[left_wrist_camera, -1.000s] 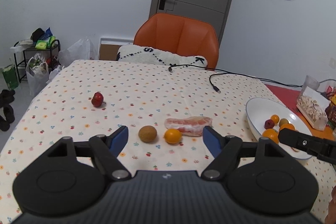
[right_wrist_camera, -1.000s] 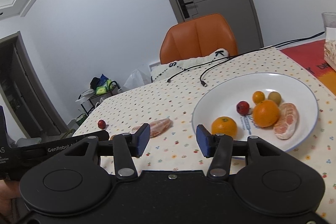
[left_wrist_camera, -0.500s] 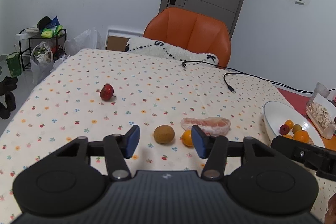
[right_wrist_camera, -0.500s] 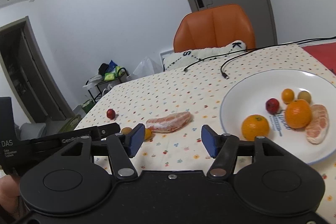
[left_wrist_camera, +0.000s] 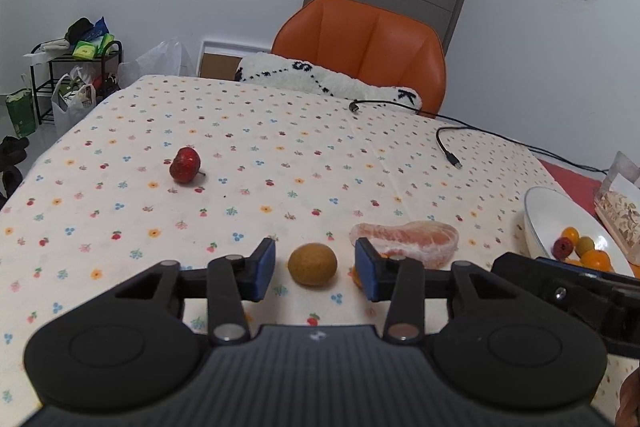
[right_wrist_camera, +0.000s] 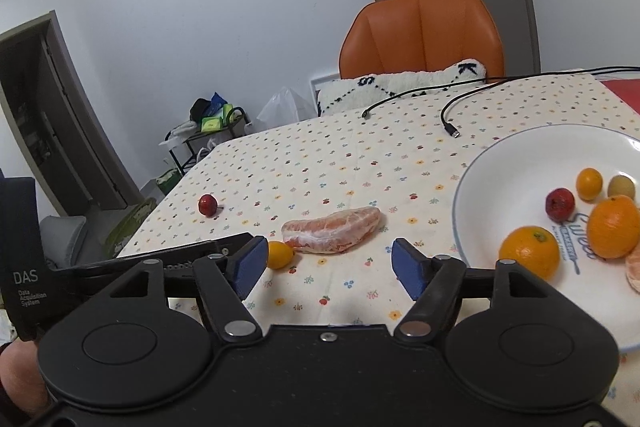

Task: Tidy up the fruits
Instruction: 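Move the left gripper to the brown fruit while the right gripper moves to the pomelo segment, then grasp the brown fruit with the left gripper while the right gripper grasps the pink pomelo segment, then lift and carry the brown fruit and pomelo segment over the plate with both grippers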

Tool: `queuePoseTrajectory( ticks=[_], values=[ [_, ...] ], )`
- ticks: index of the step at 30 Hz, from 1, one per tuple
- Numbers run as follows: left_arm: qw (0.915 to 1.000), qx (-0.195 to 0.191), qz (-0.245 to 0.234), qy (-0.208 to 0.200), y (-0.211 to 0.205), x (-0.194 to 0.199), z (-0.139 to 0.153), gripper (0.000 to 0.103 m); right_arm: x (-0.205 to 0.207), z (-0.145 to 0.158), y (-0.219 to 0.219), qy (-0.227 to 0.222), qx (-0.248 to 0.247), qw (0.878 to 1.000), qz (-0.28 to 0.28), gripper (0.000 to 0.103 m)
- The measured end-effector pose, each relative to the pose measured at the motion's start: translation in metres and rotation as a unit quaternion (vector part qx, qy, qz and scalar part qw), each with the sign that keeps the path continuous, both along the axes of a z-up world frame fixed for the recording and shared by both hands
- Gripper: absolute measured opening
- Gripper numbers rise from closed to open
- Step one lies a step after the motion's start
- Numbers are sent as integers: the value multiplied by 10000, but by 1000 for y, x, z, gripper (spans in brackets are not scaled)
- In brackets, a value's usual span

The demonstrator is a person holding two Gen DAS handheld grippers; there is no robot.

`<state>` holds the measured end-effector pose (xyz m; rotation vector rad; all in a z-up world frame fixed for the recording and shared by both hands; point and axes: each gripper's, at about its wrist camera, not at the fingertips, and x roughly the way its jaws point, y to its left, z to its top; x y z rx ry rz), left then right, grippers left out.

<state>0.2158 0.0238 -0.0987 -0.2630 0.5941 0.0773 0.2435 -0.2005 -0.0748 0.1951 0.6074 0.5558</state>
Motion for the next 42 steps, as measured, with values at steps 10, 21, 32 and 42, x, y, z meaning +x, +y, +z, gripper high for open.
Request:
queuePoseTrajectory(
  ticks=[10, 21, 32, 42],
  values=[
    [9999, -82, -107, 59, 5, 4, -6, 26, 22, -6, 22, 103, -181, 9997, 102, 78],
    [9994, -240, 230, -68, 36, -6, 4, 26, 48, -14, 53, 135, -587, 9980, 179, 79],
    [9982, -372, 469, -107, 56, -13, 3, 26, 59, -21, 78, 124, -1059, 9942, 115, 96],
    [9975, -507, 475, -147, 64, -22, 3, 26, 66, -25, 97, 141, -1687, 9856, 34, 86]
  ],
)
